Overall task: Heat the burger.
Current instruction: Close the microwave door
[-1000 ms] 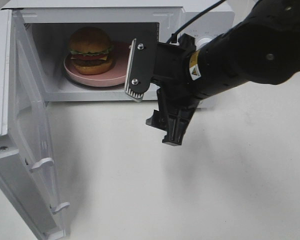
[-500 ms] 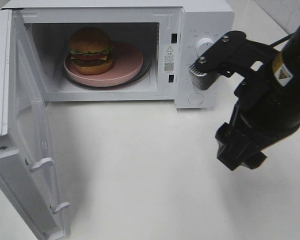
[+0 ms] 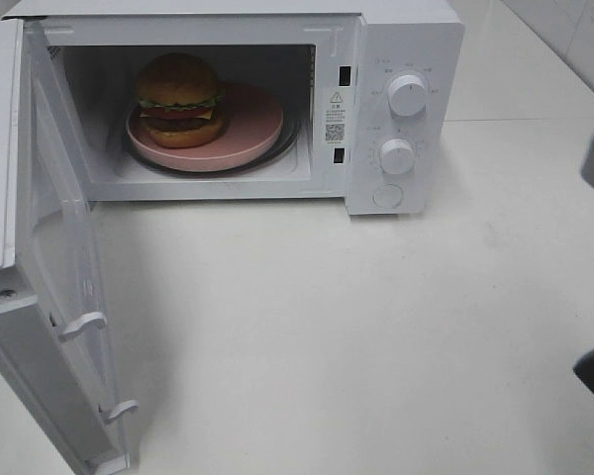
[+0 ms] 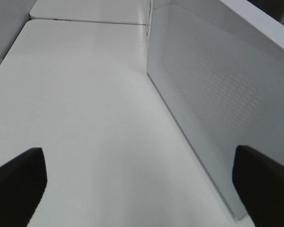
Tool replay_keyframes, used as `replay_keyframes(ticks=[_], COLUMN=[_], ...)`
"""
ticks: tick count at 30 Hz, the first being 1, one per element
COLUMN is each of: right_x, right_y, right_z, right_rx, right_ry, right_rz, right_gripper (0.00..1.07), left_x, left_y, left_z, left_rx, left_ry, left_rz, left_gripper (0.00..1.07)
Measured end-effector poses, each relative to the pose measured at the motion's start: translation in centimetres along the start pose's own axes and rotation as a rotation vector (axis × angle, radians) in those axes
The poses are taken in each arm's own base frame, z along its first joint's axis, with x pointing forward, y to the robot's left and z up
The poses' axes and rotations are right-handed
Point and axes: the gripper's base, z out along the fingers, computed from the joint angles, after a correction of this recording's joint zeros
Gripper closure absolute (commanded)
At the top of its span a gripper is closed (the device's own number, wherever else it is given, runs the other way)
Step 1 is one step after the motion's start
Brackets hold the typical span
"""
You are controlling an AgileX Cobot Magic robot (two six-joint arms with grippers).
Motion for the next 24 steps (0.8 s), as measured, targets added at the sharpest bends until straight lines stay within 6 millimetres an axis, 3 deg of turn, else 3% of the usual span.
replay_keyframes(ticks=[3,5,8,13,24], right_x=[0.6,2.9,3.4,6.6,9.8], right_y=[0.0,-0.4,-0.7,-2.2,-2.2], right_z=[-0.2,-0.7,-0.7,-0.6,-1.6], right_rx=[0.0,0.003,0.012,0.107,0.24], right_ry=[-0.015,-0.067,-0.076,-0.15,-0.342], right_rz=[0.002,0.046,0.073,0.284,0.503], right_gripper=[0.33,0.33,0.33,0.33,0.33], left_x=[0.0,0.0,0.0,0.0,0.0], left_y=[0.0,0.0,0.0,0.0,0.0], left_z=[0.0,0.0,0.0,0.0,0.0], left_rx=[0.0,0.0,0.0,0.0,0.0], left_ry=[0.0,0.0,0.0,0.0,0.0], left_rz=[0.0,0.0,0.0,0.0,0.0], left_gripper=[0.07,0.07,0.07,0.07,0.07])
